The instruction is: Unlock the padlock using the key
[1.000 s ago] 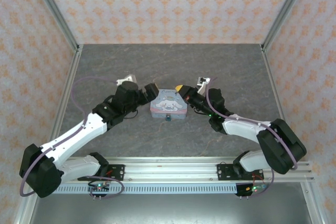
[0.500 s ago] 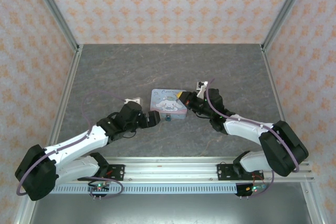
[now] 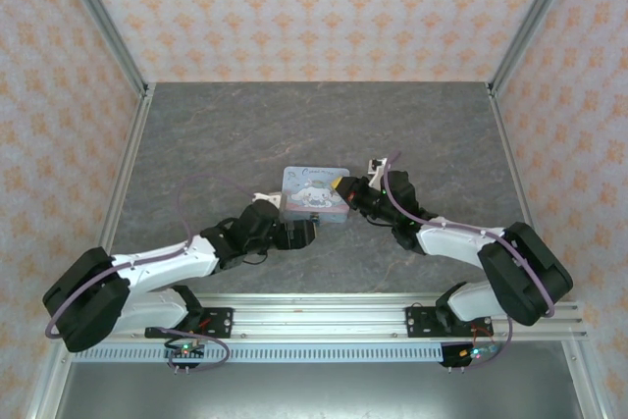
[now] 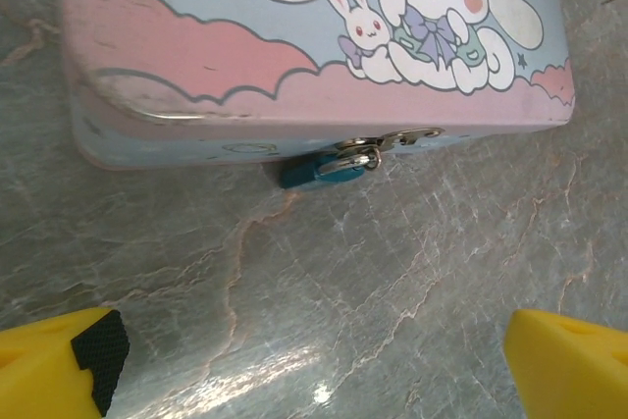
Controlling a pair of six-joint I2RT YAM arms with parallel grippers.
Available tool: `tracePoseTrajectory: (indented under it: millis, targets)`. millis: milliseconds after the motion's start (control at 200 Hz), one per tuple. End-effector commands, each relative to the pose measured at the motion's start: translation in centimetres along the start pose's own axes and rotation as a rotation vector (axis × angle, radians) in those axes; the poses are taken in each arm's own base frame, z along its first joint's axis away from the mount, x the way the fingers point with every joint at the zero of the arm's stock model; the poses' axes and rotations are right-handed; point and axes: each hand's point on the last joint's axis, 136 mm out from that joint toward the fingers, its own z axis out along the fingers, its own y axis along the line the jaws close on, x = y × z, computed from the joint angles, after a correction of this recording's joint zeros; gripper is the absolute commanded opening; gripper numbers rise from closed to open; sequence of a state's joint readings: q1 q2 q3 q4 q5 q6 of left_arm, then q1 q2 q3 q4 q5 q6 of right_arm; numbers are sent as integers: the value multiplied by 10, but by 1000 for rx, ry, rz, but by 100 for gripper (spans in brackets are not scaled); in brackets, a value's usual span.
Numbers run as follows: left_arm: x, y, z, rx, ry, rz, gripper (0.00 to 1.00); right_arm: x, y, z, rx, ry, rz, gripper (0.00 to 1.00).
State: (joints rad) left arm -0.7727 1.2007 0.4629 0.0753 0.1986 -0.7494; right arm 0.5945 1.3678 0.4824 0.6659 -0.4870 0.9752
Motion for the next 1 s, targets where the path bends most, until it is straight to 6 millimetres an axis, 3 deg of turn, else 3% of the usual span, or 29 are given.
tracePoseTrajectory:
  millis: [0,671,996]
  targets:
    - [-13,-11,6,30,-55,37,99,-7,-3,1,14,-28,-6,0]
    - [-47,-22,48,-3,-119,67,99,-21,-39,36,102,-44,33,0]
    - [-30,-17,54,24,-71,147,93,-28,-39,36,101,-55,45,0]
